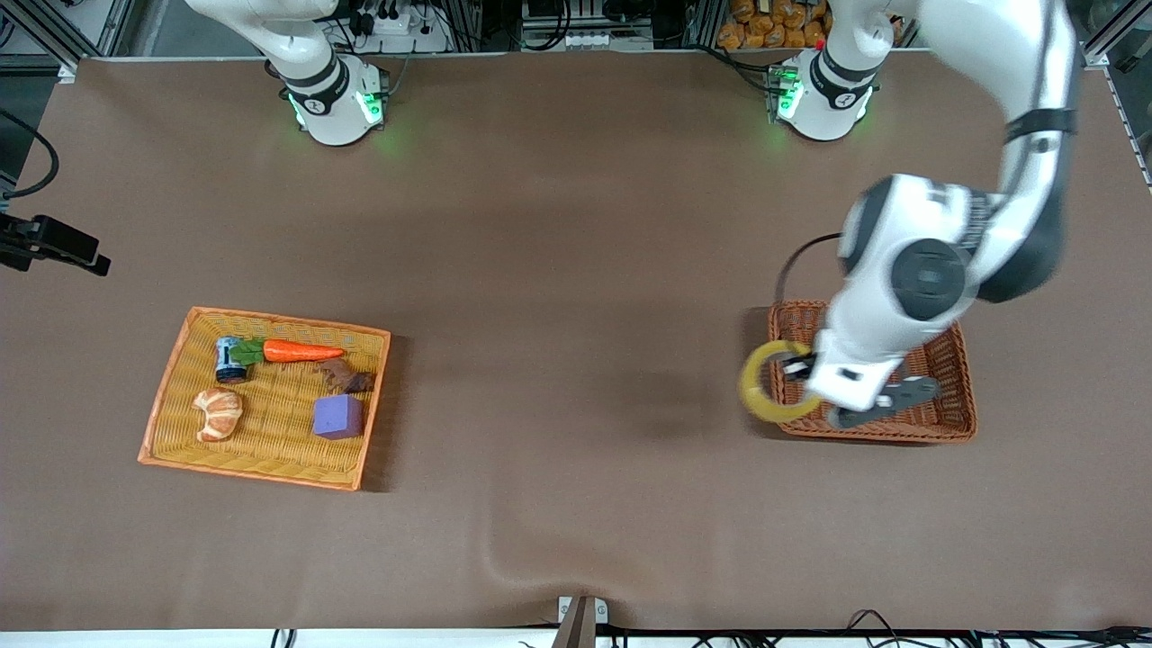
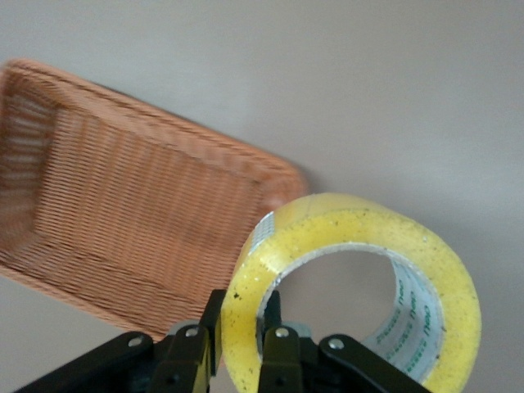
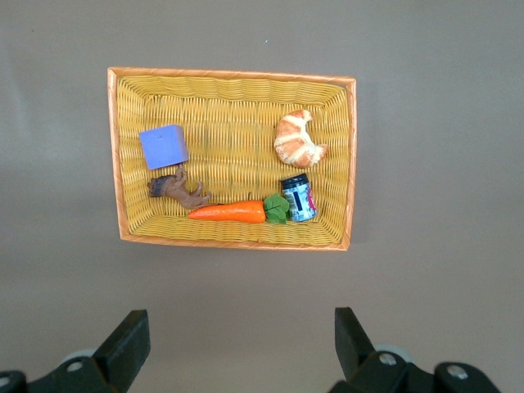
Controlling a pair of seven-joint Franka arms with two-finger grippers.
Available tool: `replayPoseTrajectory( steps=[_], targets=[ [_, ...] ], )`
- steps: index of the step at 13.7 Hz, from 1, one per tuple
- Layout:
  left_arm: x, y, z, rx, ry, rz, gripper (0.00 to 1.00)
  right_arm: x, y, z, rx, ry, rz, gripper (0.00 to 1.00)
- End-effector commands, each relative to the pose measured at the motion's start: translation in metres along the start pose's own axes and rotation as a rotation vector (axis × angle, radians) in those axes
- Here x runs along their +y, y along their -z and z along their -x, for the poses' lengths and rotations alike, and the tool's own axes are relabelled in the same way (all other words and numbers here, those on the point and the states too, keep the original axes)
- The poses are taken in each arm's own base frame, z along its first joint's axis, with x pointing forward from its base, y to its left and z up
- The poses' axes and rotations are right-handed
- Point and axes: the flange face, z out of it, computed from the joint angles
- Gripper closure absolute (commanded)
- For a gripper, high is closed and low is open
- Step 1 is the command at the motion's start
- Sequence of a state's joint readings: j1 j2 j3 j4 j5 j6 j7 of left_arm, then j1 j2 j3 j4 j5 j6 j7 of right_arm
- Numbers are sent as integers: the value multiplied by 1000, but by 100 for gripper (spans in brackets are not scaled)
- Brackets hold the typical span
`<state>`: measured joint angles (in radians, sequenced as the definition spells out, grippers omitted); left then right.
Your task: Transfer tape with both arms
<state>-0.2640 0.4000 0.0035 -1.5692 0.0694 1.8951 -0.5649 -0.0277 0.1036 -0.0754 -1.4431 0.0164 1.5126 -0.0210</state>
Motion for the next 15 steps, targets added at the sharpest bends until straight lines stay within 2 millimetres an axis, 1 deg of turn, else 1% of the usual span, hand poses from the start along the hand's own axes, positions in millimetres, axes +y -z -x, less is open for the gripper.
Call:
replayPoseTrajectory(
  steps=[1, 2, 3, 4, 5, 6, 7, 8, 9, 10, 11, 12, 13, 14, 15],
  targets=[
    [-73, -29, 7, -2, -70, 32, 100, -4, 2, -1, 5, -13, 1, 0],
    [-97, -51, 6, 21, -112, 46, 100, -3, 3, -1, 6, -13, 3, 0],
    [-125, -74, 0, 51, -147, 62, 100, -4, 2, -1, 3, -13, 1, 0],
    [-148, -100, -4, 59, -168, 78, 100, -3, 2, -1, 2, -15, 1, 0],
    [-162, -126, -6, 76, -200, 87, 100, -3, 1, -1, 0, -15, 1, 0],
    [-177, -147, -8, 100, -231, 90, 100, -3, 0, -2, 0, -13, 1, 0],
    [-181, -155, -9, 105, -237, 92, 100, -4, 1, -2, 2, -13, 1, 0],
    [-173, -155, -9, 106, -245, 96, 100, -4, 1, -2, 3, -13, 0, 0],
    [-170, -153, -10, 109, -248, 97, 85, -4, 3, -2, 6, -13, 0, 0],
    [-167, -148, -15, 121, -250, 99, 36, -3, 4, -1, 8, -14, 0, 0],
    [-170, -140, -19, 132, -254, 100, 0, -3, 4, -2, 8, -14, 0, 0],
    [-169, -128, -22, 133, -256, 98, 0, -3, 4, -2, 8, -14, 0, 0],
    [-164, -110, -29, 113, -258, 98, 0, -3, 4, -2, 8, -10, 0, 0],
    [-159, -85, -35, 86, -266, 98, 0, -3, 4, -2, 8, -8, 0, 0],
    [-160, -55, -41, 56, -269, 93, 0, -2, 4, -2, 8, -10, 0, 0]
  ],
)
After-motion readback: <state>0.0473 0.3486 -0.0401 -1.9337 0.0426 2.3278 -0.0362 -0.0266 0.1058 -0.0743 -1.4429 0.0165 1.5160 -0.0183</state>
